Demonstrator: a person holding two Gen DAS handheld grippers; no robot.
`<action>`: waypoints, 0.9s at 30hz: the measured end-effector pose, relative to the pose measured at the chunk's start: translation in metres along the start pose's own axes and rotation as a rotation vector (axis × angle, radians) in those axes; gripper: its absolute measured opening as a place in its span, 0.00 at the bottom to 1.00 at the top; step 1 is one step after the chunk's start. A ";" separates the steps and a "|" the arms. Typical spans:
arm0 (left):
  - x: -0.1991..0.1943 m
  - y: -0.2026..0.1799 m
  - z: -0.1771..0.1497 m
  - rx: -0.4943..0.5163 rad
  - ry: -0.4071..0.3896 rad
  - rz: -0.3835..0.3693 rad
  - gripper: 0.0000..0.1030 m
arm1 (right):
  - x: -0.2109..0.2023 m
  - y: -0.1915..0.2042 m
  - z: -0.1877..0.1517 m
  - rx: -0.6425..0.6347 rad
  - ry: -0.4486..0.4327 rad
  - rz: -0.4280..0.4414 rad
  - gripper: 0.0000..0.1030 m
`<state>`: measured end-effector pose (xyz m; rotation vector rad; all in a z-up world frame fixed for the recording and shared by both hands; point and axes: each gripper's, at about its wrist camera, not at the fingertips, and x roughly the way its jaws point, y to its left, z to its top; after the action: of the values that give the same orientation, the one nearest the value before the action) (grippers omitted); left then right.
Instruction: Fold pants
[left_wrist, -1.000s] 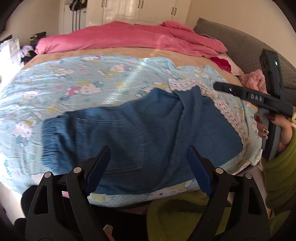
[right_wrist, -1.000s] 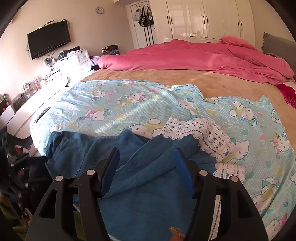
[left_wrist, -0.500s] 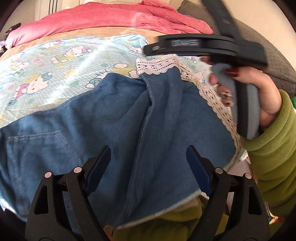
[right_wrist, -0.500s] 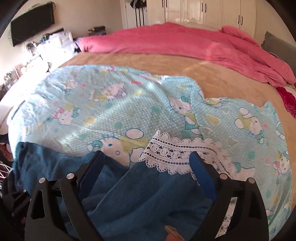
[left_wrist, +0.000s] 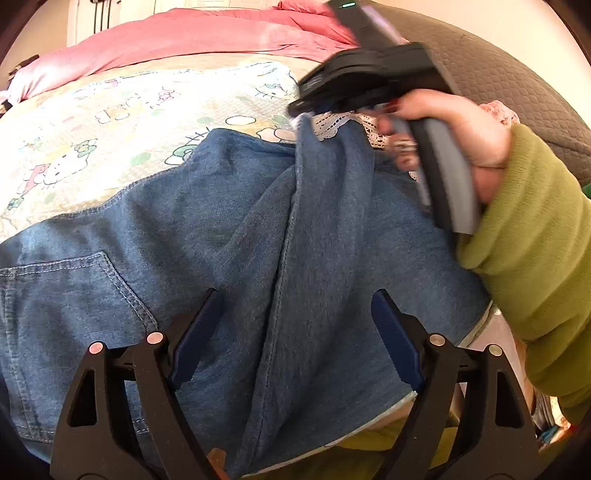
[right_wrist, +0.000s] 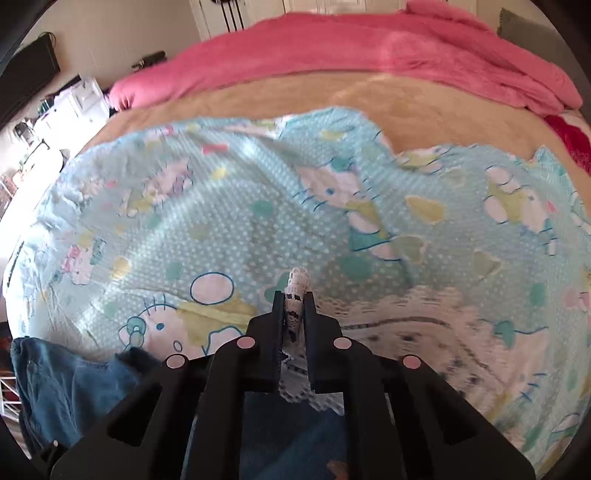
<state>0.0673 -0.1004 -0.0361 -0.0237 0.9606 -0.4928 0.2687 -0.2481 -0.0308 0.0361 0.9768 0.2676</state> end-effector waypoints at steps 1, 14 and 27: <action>-0.002 -0.002 -0.002 -0.003 -0.003 0.000 0.74 | -0.012 -0.003 -0.003 -0.011 -0.032 -0.004 0.09; -0.016 0.017 0.000 -0.017 -0.041 0.054 0.21 | -0.165 -0.062 -0.073 0.064 -0.234 0.064 0.09; -0.016 -0.019 -0.012 0.179 -0.012 0.044 0.00 | -0.202 -0.103 -0.160 0.199 -0.199 0.053 0.09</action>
<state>0.0431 -0.1080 -0.0261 0.1550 0.9005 -0.5360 0.0515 -0.4108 0.0280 0.2666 0.8018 0.2104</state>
